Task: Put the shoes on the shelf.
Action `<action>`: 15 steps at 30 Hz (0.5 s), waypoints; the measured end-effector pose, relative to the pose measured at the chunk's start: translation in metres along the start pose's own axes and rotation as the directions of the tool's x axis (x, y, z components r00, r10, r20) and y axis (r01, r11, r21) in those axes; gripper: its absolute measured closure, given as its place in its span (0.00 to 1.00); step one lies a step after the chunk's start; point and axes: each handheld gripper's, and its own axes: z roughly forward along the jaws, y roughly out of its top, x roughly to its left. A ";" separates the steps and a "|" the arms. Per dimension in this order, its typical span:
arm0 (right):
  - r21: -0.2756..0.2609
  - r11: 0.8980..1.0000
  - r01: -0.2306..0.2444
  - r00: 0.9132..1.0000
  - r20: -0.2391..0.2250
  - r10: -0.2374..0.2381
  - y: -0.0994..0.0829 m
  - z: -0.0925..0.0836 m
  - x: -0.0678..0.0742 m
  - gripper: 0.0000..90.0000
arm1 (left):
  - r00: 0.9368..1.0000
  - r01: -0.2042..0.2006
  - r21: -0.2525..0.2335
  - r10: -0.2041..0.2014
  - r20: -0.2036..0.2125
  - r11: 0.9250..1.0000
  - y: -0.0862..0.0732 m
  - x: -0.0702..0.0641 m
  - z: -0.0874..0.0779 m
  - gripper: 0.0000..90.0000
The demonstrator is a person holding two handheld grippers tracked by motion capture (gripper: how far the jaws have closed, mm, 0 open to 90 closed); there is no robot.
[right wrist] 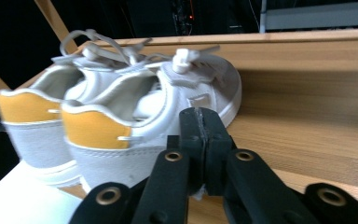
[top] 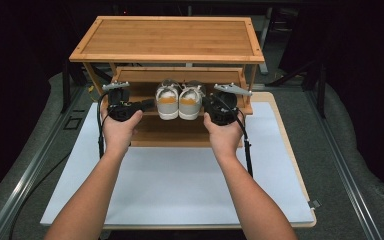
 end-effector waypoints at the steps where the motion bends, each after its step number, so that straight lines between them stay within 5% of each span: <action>1: -0.007 1.000 -0.016 1.000 -0.005 0.016 -0.001 0.003 -0.002 1.00 | 1.000 0.001 0.000 -0.001 0.001 1.000 0.000 0.000 0.001 0.99; 7: 0.020 0.997 -0.072 0.997 -0.021 0.072 -0.011 0.014 -0.013 1.00 | 1.000 0.002 0.005 -0.002 -0.001 1.000 -0.001 0.000 0.007 1.00; 15: 0.014 0.996 -0.090 0.994 -0.063 0.090 -0.009 0.016 -0.013 1.00 | 1.000 0.007 0.000 -0.007 -0.009 1.000 -0.001 0.000 0.010 1.00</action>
